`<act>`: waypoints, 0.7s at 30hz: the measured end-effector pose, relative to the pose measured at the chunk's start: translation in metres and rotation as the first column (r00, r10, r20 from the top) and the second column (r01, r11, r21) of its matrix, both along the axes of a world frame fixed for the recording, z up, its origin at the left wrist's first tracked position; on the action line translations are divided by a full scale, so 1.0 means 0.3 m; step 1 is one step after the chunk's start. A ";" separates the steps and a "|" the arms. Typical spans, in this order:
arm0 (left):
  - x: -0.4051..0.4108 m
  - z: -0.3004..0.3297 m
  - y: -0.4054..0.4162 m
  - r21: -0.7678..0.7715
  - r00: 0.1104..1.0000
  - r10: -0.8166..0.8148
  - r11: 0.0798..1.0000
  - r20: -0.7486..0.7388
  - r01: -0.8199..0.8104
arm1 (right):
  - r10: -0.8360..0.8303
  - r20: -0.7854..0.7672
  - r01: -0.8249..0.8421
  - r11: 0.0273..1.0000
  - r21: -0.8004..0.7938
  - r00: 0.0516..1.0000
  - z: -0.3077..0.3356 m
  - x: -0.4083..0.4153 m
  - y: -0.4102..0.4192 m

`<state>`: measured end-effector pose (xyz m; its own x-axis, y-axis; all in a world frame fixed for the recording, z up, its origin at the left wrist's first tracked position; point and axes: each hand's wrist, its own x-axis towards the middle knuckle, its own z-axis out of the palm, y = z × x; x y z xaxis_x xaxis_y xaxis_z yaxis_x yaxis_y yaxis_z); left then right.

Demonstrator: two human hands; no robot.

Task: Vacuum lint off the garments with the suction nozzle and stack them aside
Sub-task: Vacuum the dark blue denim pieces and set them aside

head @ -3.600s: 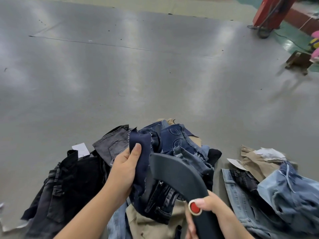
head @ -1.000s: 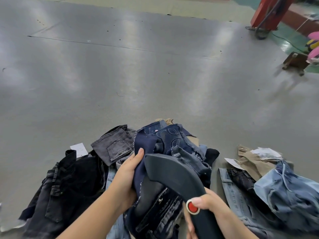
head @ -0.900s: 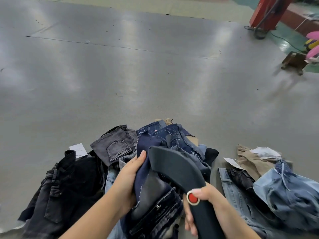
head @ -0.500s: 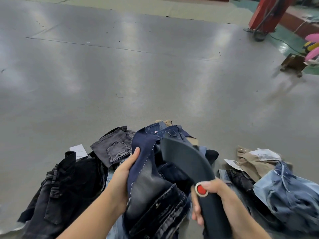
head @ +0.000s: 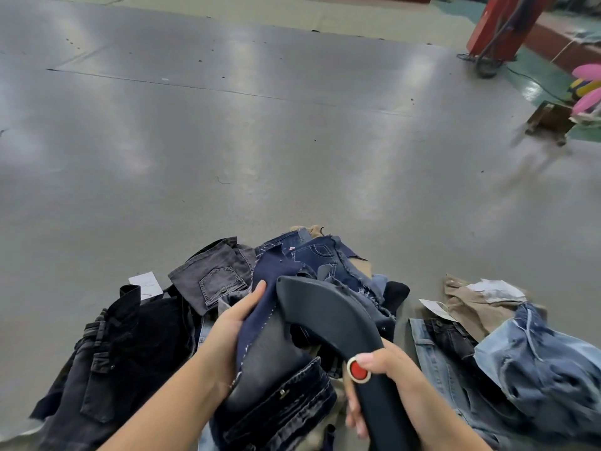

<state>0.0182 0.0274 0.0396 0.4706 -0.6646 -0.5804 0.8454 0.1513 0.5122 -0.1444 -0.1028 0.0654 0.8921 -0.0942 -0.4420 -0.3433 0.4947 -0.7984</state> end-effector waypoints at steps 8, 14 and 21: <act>-0.017 0.001 0.013 0.039 0.997 -0.017 0.999 0.073 0.014 | -0.338 -0.054 0.334 0.940 -0.072 0.940 0.018 0.011 -0.066; 0.003 0.052 0.018 -0.039 0.966 -0.068 0.996 0.251 0.080 | -0.296 -0.060 0.290 0.952 -0.096 0.953 0.015 -0.014 -0.055; 0.043 0.061 0.027 -0.025 0.882 -0.153 0.983 0.445 0.183 | -0.271 -0.050 0.262 0.955 -0.135 0.961 0.032 -0.030 -0.040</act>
